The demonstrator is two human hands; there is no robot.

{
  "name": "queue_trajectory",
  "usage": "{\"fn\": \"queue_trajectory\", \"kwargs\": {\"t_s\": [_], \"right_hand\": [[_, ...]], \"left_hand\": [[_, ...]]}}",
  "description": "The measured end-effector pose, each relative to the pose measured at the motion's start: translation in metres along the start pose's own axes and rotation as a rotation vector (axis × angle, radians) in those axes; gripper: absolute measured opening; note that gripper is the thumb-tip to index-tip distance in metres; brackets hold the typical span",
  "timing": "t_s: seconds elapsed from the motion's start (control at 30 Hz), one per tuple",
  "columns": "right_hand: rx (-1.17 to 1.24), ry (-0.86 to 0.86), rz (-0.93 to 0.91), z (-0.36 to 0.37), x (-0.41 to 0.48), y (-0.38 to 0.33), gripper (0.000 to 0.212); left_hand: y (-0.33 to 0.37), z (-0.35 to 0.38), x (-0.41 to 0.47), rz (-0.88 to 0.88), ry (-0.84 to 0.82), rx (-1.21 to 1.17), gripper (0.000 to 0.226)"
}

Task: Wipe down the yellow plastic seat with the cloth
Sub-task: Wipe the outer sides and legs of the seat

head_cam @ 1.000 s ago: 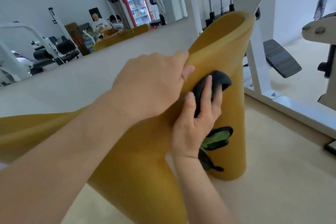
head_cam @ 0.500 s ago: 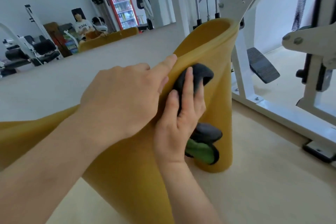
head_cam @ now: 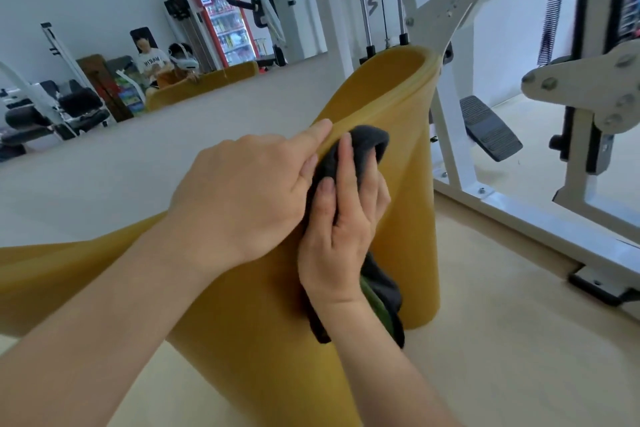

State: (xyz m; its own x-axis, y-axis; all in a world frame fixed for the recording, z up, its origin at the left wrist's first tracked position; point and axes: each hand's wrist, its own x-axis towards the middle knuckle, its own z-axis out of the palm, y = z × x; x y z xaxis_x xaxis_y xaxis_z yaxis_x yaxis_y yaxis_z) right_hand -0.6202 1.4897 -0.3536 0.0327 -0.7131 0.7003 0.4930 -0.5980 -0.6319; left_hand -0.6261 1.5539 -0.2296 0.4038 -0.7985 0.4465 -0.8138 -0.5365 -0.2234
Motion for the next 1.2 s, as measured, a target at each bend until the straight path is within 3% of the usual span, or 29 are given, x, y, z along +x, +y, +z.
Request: {"fn": "queue_trajectory", "kwargs": {"t_s": [0.07,0.17,0.23,0.4,0.5,0.6,0.67,0.83,0.93,1.07,1.13,1.2], "right_hand": [[-0.081,-0.004,-0.111,-0.007,0.038,0.029,0.041],[0.072,0.079,0.193,-0.017,0.095,0.065,0.047],[0.153,0.136,0.339,-0.013,0.087,0.056,0.049],[0.103,0.102,0.15,0.006,0.007,-0.002,0.047],[0.053,0.032,0.077,-0.007,0.032,0.021,0.041],[0.096,0.029,0.333,-0.021,0.061,0.057,0.046],[0.106,0.034,0.433,-0.021,0.051,0.05,0.048],[-0.051,-0.139,-0.026,-0.005,-0.022,-0.011,0.049],[-0.077,-0.107,-0.126,-0.009,0.003,0.011,0.045],[0.065,0.065,0.253,-0.017,0.066,0.043,0.044],[0.189,0.056,0.435,-0.019,0.074,0.051,0.045],[0.216,0.026,0.484,-0.02,0.05,0.048,0.045]], "left_hand": [[0.002,-0.001,-0.003,-0.012,-0.01,0.017,0.051],[0.005,0.0,0.0,-0.026,-0.013,0.054,0.05],[0.009,0.001,0.006,-0.022,-0.004,0.081,0.049],[0.025,0.01,0.036,0.022,0.003,0.09,0.038],[0.015,0.0,0.027,-0.018,-0.154,0.065,0.044],[-0.004,-0.017,-0.001,-0.131,-0.286,0.005,0.056],[-0.008,-0.017,-0.004,-0.147,-0.248,-0.036,0.056],[-0.005,-0.011,0.014,-0.071,-0.136,-0.102,0.044],[-0.005,-0.011,0.023,-0.052,-0.157,-0.138,0.042],[0.017,-0.002,0.042,-0.007,-0.216,-0.08,0.038],[0.02,0.0,0.05,-0.012,-0.232,-0.073,0.038],[0.021,0.0,0.053,-0.024,-0.221,-0.066,0.038]]}}
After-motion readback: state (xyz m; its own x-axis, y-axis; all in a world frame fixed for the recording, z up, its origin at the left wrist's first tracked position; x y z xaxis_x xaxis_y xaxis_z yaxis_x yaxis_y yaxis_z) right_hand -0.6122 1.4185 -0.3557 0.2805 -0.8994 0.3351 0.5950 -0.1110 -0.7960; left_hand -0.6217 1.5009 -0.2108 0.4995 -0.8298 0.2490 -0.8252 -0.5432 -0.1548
